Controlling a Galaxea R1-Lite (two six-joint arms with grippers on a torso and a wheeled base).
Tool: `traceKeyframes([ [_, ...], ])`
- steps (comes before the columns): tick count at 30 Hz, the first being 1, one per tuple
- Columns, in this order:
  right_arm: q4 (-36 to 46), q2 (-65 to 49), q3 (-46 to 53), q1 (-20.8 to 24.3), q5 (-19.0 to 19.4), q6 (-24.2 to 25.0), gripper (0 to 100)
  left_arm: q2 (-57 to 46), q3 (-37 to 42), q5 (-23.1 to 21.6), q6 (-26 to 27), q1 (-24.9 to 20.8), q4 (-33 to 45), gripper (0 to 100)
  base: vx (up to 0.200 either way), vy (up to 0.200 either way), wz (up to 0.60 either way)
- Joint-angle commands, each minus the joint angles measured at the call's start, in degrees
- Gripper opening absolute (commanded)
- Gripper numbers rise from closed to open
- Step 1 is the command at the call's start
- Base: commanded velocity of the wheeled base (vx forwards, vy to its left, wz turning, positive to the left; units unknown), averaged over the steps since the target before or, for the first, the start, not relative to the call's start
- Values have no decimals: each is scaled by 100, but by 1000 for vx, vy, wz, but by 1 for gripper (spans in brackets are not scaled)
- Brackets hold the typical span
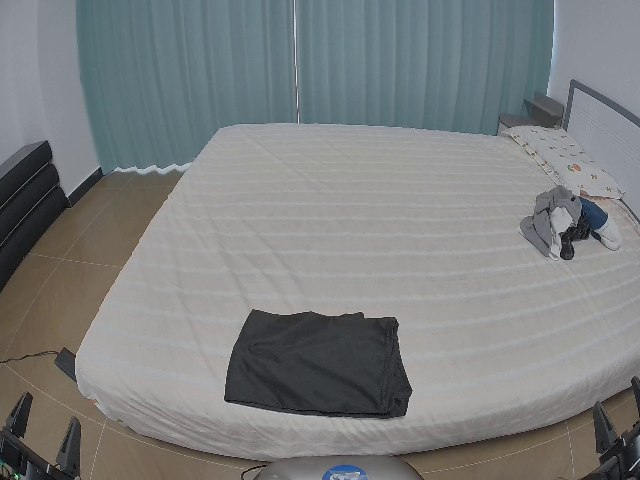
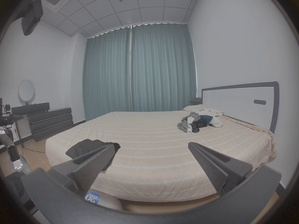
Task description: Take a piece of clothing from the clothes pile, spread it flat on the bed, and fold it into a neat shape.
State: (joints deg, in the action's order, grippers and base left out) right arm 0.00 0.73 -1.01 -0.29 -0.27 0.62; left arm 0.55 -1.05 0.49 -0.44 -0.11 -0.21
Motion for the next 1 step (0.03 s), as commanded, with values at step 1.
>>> traceKeyframes([
  [1, 0, -73, 101, 3, 9, -1, 100, -55, 105, -295, -18, 2, 12, 100, 0, 0, 0],
])
